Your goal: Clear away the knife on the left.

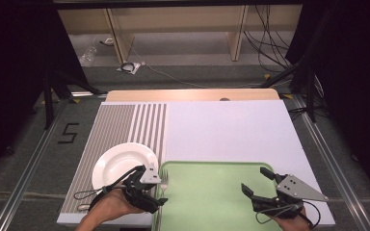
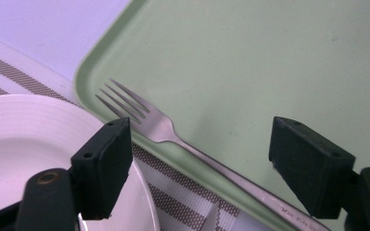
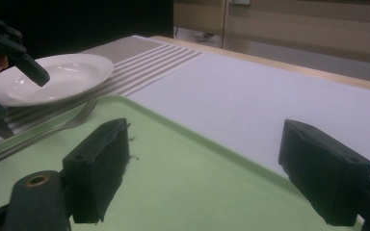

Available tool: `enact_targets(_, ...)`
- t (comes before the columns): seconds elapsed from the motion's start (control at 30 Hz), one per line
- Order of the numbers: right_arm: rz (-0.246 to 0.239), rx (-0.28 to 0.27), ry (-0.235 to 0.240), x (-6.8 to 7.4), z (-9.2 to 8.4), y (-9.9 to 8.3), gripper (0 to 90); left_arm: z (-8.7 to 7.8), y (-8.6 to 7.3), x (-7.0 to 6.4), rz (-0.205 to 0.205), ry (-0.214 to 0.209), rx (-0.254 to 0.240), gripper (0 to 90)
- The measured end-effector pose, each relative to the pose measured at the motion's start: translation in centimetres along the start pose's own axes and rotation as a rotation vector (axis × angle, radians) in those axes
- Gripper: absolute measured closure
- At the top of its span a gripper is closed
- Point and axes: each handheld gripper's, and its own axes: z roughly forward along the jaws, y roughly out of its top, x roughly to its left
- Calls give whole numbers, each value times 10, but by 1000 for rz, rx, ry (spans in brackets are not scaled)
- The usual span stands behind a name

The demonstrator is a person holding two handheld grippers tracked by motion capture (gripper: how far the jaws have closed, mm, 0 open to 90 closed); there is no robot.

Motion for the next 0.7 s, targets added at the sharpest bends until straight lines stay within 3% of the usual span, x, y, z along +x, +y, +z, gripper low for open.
enact_targets(0.33,5,-1,0,-1,0,0,189,-11,-12,2,-50,57,-23,180)
enact_targets(0.7,-3,6,-2,0,1,0,189,-16,-29,3,-86,94,-3,172)
